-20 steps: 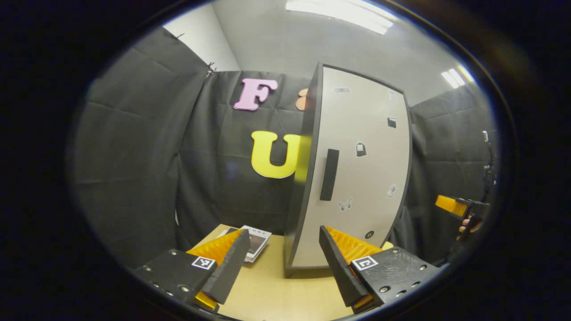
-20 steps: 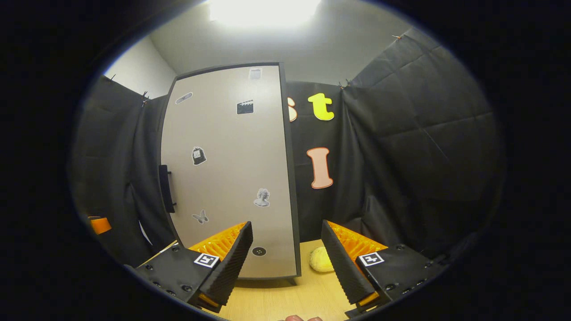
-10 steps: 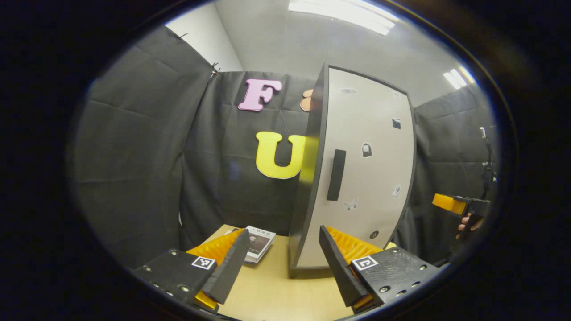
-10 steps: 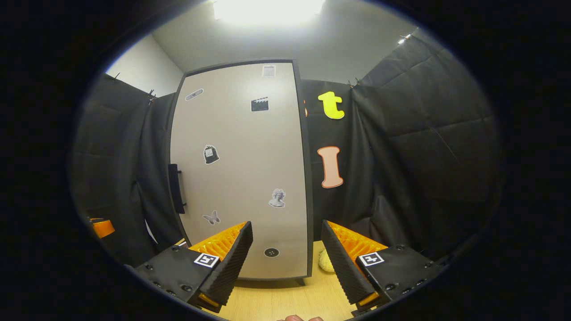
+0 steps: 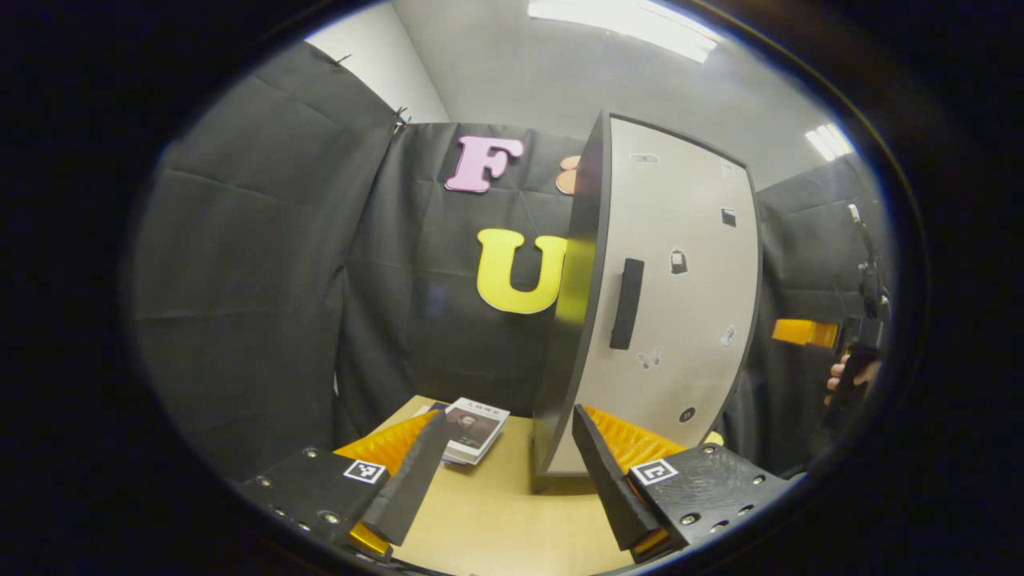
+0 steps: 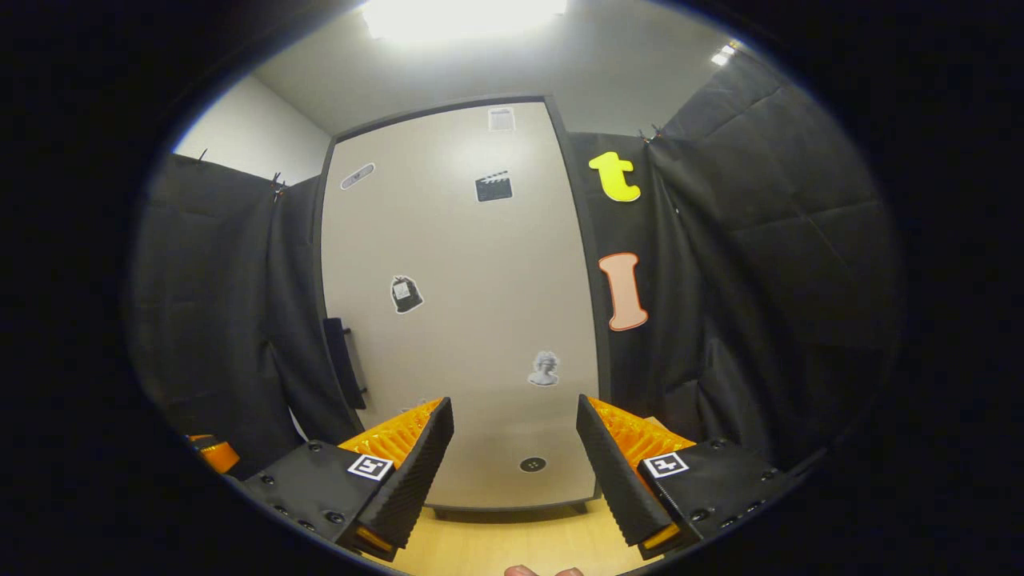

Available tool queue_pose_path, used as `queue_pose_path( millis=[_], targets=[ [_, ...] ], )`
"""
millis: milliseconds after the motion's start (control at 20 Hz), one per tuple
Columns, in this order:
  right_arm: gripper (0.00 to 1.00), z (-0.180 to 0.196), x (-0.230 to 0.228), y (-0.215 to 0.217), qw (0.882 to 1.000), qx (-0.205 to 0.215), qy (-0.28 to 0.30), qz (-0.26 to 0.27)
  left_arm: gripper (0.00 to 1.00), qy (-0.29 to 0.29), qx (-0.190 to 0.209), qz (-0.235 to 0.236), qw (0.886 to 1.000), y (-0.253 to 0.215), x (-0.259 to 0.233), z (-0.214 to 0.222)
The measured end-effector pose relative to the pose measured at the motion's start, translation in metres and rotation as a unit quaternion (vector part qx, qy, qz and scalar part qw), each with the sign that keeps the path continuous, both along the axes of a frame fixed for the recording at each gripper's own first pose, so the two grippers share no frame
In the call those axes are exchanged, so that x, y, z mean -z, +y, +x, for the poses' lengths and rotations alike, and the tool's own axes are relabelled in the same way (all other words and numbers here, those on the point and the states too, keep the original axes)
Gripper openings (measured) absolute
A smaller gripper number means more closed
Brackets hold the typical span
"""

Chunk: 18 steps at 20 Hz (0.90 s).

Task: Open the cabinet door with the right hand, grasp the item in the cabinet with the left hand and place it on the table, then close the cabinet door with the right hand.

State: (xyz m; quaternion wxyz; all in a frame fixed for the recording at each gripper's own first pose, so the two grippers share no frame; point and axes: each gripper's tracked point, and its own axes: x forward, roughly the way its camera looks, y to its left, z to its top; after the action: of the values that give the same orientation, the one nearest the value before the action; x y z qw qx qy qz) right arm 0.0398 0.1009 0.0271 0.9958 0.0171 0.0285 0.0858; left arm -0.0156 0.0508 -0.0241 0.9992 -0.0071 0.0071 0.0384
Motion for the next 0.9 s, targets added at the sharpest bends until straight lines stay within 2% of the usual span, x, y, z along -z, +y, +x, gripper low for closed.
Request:
queue_pose_path(
  millis=[150, 350, 500, 700, 850, 900],
  targets=[
    [0.98, 0.014, -0.018, 0.032, 1.000, -0.016, -0.008, -0.010, 0.92, 0.003, -0.010, -0.006, 1.000, 0.009, 0.008, -0.003],
    [0.98, 0.028, -0.034, 0.093, 0.997, -0.065, -0.010, -0.029, 0.92, 0.004, -0.019, -0.035, 0.999, 0.020, 0.017, -0.007],
    [0.98, 0.033, -0.043, 0.141, 0.993, -0.099, -0.025, -0.053, 0.95, 0.002, -0.037, -0.041, 0.998, 0.039, 0.023, -0.010],
    [0.98, 0.039, -0.034, 0.201, 0.988, -0.141, -0.019, -0.058, 0.95, 0.003, -0.057, -0.050, 0.997, 0.060, 0.029, -0.014],
    [0.99, 0.056, -0.014, 0.221, 0.989, -0.137, -0.006, -0.063, 0.95, 0.006, -0.073, -0.055, 0.996, 0.078, 0.035, -0.022],
    [0.99, 0.064, -0.006, 0.225, 0.989, -0.131, 0.000, -0.070, 0.92, 0.005, -0.080, -0.055, 0.995, 0.086, 0.037, -0.023]
  ],
)
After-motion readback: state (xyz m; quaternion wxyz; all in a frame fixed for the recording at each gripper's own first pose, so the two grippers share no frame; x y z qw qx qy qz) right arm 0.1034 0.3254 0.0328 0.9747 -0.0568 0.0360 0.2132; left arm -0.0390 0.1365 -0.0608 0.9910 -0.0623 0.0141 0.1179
